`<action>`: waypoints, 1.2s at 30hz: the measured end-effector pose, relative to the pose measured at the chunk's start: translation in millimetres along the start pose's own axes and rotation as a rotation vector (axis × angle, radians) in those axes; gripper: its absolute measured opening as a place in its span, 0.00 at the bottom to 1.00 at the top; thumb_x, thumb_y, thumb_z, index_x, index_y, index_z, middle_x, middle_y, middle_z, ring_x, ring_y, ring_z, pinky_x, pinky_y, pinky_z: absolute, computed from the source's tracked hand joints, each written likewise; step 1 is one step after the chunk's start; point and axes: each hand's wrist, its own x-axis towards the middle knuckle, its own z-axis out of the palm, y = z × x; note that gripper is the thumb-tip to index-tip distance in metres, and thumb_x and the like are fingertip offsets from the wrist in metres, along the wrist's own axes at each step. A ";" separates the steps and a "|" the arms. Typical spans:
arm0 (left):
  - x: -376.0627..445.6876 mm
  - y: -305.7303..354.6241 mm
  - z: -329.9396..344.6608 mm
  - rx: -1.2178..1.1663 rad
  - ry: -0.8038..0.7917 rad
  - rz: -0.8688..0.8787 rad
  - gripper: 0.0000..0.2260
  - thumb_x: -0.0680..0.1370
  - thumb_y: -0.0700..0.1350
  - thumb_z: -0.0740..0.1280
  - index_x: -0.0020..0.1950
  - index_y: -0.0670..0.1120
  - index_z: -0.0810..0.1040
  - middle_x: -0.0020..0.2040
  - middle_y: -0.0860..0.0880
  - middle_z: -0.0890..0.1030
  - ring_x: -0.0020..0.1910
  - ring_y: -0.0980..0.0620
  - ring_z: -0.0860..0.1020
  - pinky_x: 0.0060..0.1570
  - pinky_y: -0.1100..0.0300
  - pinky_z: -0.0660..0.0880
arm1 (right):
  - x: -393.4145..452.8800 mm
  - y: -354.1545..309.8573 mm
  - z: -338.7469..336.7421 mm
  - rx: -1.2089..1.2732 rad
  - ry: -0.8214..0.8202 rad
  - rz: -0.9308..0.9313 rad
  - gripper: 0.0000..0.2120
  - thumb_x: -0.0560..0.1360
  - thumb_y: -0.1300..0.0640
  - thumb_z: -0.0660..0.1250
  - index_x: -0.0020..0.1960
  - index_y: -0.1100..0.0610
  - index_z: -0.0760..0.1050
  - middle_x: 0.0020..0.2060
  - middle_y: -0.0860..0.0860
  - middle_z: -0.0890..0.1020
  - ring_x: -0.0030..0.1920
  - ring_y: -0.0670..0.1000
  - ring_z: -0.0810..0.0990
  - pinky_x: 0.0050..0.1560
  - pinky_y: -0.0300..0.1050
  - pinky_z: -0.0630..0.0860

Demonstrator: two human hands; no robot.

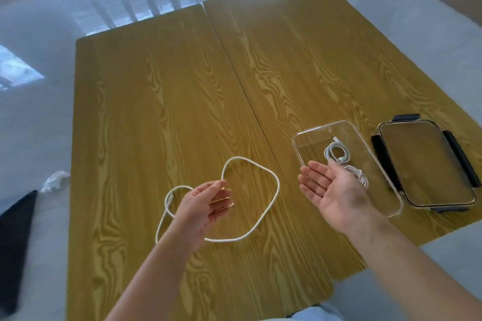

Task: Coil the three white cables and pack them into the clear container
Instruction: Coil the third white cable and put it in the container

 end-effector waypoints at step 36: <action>47.7 -80.1 -169.3 0.734 0.578 0.060 0.07 0.76 0.47 0.70 0.52 0.47 0.78 0.46 0.51 0.80 0.46 0.51 0.79 0.47 0.55 0.78 | 74.9 183.4 150.5 -1.514 -0.296 -0.140 0.09 0.77 0.53 0.68 0.55 0.54 0.78 0.47 0.50 0.83 0.48 0.53 0.83 0.52 0.51 0.82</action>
